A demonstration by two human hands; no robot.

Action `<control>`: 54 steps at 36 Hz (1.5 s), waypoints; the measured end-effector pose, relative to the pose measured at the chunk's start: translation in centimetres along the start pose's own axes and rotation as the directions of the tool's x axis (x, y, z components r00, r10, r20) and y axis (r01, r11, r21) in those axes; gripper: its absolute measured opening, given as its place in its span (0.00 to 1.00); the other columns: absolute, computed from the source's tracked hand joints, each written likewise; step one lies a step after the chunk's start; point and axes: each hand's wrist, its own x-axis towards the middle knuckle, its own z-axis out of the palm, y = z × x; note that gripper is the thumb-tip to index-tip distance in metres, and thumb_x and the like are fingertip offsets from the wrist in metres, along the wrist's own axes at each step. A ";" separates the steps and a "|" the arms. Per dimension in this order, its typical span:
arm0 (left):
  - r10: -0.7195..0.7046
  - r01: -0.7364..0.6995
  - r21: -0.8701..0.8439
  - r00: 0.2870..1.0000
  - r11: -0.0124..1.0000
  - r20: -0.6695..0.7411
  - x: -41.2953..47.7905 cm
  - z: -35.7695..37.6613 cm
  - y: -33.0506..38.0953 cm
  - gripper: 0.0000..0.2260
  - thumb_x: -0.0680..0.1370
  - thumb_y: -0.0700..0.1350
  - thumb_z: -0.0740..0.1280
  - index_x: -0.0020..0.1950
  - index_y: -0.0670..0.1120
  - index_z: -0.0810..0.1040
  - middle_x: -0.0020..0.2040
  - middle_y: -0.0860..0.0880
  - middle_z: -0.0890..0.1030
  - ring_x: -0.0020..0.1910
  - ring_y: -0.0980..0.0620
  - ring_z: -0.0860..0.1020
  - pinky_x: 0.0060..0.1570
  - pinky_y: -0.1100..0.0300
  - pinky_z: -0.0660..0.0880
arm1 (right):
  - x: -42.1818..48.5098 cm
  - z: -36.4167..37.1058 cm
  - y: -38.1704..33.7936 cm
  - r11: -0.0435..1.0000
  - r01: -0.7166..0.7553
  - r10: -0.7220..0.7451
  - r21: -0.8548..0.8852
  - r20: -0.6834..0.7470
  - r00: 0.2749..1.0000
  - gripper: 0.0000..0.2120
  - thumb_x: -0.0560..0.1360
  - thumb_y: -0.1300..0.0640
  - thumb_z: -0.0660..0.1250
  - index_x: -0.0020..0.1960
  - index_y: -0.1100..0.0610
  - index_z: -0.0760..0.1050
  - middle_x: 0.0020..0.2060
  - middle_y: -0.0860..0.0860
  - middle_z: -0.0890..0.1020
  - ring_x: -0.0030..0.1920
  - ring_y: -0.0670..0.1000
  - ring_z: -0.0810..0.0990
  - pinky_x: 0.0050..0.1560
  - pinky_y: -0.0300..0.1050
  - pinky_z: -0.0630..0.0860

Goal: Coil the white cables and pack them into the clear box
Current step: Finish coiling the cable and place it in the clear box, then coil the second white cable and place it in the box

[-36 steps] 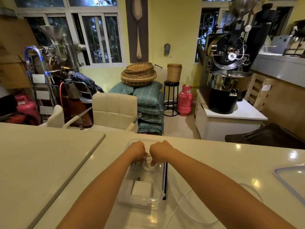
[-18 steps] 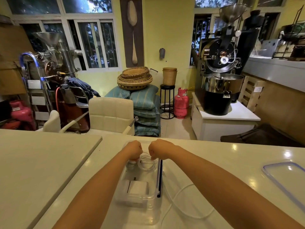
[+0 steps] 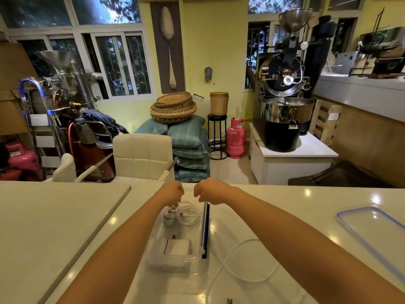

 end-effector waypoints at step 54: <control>0.292 -0.461 0.364 0.853 0.809 0.432 -5.6 5.5 7.4 0.03 0.77 0.37 0.61 0.45 0.44 0.73 0.59 0.43 0.78 0.48 0.50 0.74 0.45 0.59 0.70 | -12.3 1.3 5.2 0.883 -0.285 0.191 0.372 0.271 0.944 0.10 0.74 0.65 0.64 0.35 0.57 0.72 0.29 0.51 0.79 0.23 0.41 0.78 0.33 0.36 0.78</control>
